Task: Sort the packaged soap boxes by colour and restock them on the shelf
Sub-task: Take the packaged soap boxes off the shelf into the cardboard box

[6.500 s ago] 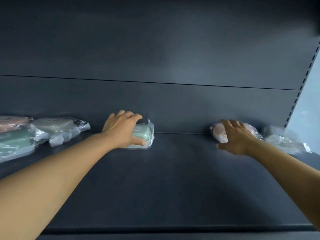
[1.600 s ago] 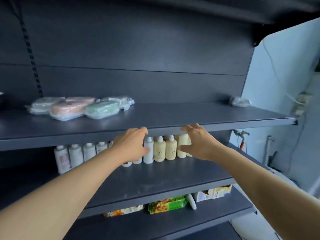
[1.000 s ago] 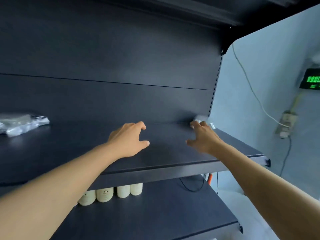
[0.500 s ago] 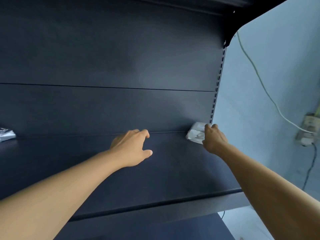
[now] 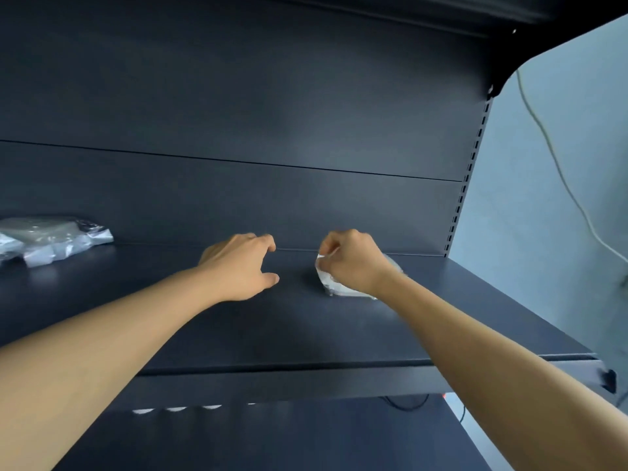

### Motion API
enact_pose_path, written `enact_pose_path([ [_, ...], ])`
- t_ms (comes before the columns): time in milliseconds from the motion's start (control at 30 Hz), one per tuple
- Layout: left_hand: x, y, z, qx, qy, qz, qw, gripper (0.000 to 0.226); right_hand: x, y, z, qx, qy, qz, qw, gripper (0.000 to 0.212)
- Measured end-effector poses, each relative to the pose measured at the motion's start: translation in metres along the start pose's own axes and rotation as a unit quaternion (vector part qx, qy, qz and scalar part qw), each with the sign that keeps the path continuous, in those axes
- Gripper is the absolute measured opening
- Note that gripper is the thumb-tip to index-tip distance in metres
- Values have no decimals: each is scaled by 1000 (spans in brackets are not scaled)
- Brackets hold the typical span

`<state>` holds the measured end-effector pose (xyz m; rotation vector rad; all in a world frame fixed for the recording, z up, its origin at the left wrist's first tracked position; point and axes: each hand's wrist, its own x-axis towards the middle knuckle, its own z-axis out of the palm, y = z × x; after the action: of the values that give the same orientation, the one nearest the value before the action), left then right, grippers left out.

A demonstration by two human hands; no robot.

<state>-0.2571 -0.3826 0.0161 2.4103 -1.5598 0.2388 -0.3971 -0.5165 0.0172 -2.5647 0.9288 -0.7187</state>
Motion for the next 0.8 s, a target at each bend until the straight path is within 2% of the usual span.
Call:
enact_pose_path([
  [33,-3,-5,-1,4,1,-8,1000,50,1,-1,-4,19,15,-16,1000,19],
  [100,-9,-17,-3,10,-3,-28,1000,50,7,7,-11,-28,-1,-28,999,46],
  [200,-14,-30,-2,15,-8,-59,998,49,11,35,-20,-176,-163,40,970,92],
  [267,-13,-35,-1,14,-11,-80,997,50,18,57,-17,-228,-230,57,944,104],
  [300,-11,-35,-1,12,-13,-91,996,51,22,64,-15,-222,-240,51,943,108],
  [400,-6,-34,-2,12,-9,-117,993,52,37,70,-9,-183,-230,1,956,104],
  [533,-7,-40,-2,21,-8,-152,988,54,55,46,5,-137,-194,-84,968,90],
  [800,-28,-111,-10,57,-14,-261,964,60,97,-39,48,-77,-200,-210,954,87],
])
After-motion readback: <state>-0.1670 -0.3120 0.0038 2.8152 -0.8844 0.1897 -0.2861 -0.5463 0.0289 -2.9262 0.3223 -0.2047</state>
